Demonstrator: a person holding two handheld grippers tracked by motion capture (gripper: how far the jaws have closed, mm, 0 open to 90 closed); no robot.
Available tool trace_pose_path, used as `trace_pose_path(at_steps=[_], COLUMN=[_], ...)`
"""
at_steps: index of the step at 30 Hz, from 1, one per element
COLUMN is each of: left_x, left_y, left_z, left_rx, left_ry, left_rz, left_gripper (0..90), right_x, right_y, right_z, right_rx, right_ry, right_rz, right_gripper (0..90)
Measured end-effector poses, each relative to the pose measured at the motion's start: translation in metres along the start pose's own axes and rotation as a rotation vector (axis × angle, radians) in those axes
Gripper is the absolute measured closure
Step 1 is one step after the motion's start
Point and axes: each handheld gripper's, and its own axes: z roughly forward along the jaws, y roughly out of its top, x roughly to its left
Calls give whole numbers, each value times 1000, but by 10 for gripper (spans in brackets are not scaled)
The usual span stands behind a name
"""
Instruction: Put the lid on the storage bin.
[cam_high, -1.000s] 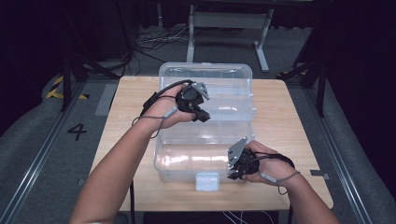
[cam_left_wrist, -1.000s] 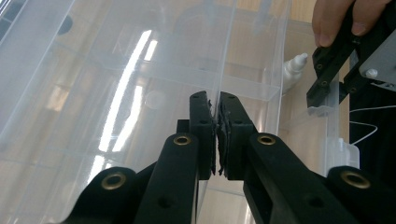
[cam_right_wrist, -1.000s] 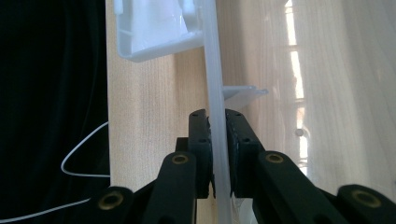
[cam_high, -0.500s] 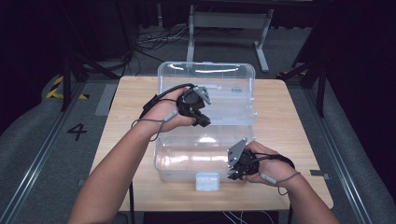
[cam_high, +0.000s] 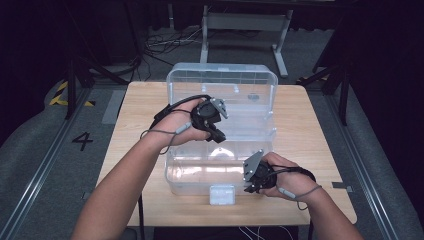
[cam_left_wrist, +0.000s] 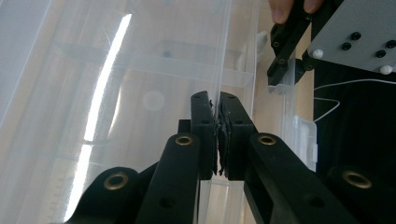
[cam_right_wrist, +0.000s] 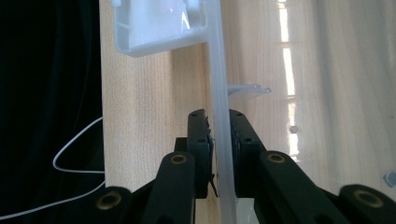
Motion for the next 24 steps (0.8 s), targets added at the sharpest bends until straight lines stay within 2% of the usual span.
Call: trace_pose_path(at_steps=[16, 24], left_x=[-5, -9], left_y=[1, 0], left_z=[3, 5], left_rx=[22, 31], left_ry=[-30, -41], left_rz=[-12, -4], left_gripper=[848, 846], right_x=[2, 3], right_y=[1, 1], right_z=[0, 0], right_rx=[12, 11], right_ry=[-16, -24], right_rz=[-12, -9], right_gripper=[801, 794])
